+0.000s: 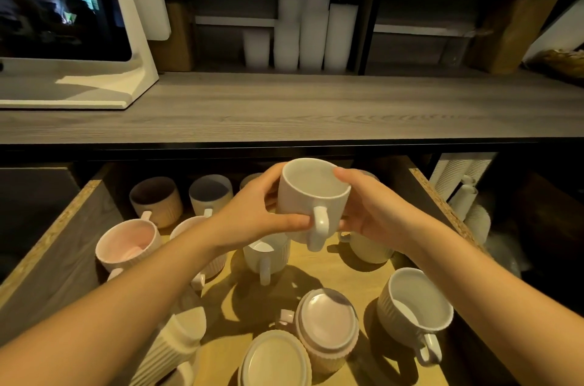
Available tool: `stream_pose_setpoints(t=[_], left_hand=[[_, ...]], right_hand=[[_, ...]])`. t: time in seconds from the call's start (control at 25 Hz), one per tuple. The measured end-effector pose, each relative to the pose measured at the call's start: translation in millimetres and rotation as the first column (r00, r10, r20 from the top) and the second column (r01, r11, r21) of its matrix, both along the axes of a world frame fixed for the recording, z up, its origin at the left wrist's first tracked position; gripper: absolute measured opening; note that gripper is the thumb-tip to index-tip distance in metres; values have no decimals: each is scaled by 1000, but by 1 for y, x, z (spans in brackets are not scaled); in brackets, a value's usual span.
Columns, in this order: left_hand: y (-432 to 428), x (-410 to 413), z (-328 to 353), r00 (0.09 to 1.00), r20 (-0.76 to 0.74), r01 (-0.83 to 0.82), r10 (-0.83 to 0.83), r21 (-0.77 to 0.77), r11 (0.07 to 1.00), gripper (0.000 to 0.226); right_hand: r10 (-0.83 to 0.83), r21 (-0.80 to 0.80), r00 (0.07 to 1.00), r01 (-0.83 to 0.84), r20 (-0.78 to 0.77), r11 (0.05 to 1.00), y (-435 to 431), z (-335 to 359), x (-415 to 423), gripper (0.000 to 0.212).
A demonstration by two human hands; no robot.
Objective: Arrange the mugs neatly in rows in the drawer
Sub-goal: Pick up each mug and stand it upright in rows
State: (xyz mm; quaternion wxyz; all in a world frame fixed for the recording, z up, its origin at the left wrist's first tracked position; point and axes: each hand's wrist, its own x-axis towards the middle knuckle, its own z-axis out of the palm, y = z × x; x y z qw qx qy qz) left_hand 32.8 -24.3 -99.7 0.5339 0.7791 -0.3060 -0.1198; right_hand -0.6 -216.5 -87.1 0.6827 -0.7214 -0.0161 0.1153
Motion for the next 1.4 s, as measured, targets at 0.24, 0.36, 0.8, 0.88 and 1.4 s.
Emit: stream_pose_setpoints(t=[0.24, 0.36, 0.8, 0.88, 1.4], left_hand=[[-2, 5, 0, 991, 116, -79, 70, 77, 994, 80], [-6, 1, -4, 980, 199, -67, 28, 193, 979, 79], [5, 15, -37, 957, 286, -240, -51, 877, 417, 91], [3, 15, -40, 957, 285, -244, -47, 886, 393, 92], [1, 17, -44, 920, 386, -331, -68, 857, 395, 71]], right_hand=[[159, -514, 952, -3, 260, 858, -8, 12, -1, 70], [221, -694, 929, 52, 298, 718, -4, 9, -2, 82], [244, -962, 934, 233, 262, 142, 3, -36, 11, 73], [249, -976, 945, 188, 211, 112, 7, -46, 18, 74], [235, -988, 961, 126, 143, 87, 7, -58, 26, 73]])
